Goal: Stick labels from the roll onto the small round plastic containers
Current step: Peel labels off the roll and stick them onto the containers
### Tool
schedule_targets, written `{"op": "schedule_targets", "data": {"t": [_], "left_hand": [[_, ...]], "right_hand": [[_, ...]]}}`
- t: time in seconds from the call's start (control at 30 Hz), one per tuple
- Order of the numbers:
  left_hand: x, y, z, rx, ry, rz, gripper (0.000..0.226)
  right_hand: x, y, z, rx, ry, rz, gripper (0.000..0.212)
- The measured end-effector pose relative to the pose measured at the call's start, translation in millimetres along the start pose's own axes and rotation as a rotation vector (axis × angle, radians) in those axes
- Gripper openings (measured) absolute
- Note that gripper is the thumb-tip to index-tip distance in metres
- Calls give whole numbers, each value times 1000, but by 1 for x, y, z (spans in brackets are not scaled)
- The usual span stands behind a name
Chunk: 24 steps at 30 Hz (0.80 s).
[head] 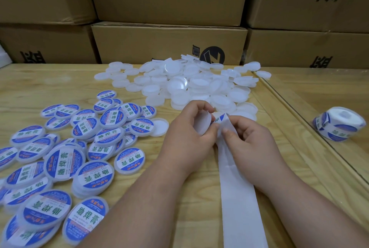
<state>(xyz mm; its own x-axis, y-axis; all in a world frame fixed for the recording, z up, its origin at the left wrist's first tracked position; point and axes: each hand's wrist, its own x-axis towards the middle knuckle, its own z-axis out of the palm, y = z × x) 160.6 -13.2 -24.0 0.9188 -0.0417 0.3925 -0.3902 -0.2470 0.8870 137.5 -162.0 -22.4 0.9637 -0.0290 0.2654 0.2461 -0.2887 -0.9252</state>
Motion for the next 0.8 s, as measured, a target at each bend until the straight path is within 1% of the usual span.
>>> {"op": "schedule_targets", "data": {"t": [0.07, 0.13, 0.3, 0.47, 0.6, 0.67, 0.73, 0.8], "left_hand": [[1, 0, 1, 7, 1, 7, 29], [1, -1, 1, 4, 0, 20, 27], [1, -2, 1, -2, 14, 15, 26], [2, -1, 0, -31, 96, -28, 31], [4, 1, -1, -161, 205, -87, 22], [5, 3, -2, -235, 255, -110, 27], [6, 4, -3, -288, 267, -134, 32], [6, 5, -4, -297, 252, -148, 31]], "right_hand": [[-1, 0, 0, -18, 3, -7, 31], [-1, 1, 1, -22, 22, -7, 26], [1, 2, 4, -41, 129, -12, 13], [1, 2, 3, -71, 219, -3, 17], [3, 3, 0, -26, 322, 72, 17], [4, 3, -2, 10, 348, 114, 19], [4, 4, -4, 48, 355, 154, 18], [4, 4, -4, 74, 362, 169, 14]]}}
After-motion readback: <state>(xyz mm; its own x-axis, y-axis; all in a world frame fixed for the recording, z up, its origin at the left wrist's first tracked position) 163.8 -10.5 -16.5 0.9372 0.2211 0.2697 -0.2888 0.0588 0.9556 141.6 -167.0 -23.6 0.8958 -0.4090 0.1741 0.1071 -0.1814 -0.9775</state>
